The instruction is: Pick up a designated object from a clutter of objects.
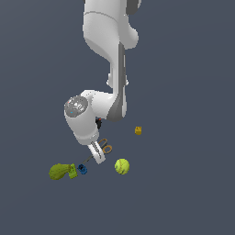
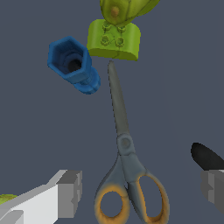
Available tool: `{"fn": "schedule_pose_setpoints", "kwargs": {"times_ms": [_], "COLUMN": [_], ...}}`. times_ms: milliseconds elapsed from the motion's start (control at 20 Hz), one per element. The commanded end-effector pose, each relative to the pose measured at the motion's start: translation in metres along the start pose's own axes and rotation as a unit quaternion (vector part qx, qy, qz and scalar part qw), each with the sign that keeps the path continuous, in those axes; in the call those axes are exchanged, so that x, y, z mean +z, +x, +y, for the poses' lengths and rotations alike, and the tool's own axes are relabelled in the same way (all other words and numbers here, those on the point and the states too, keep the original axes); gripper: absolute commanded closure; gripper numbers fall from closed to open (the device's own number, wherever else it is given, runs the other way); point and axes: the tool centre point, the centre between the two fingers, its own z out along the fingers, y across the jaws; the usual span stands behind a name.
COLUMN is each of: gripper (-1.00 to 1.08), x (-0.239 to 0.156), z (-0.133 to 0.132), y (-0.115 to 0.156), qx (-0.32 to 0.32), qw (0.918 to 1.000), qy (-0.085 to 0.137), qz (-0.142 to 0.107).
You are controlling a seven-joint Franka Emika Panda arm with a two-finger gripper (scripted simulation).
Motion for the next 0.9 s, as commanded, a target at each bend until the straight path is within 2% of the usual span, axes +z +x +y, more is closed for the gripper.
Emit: {"fn": "schedule_pose_setpoints", "kwargs": {"times_ms": [0, 500, 850], "gripper": [-0.92, -0.92, -0.92], "x": [0.009, 0.02, 0.052], "z": [0.003, 0.006, 0.007], "y": [0.004, 0.005, 0.005], "qx": [0.016, 0.025, 0.027], "qw": [0.9999, 0.9997, 0.9996], "qy": [-0.001, -0.003, -0.002], "qz": [0.001, 0.002, 0.002]}}
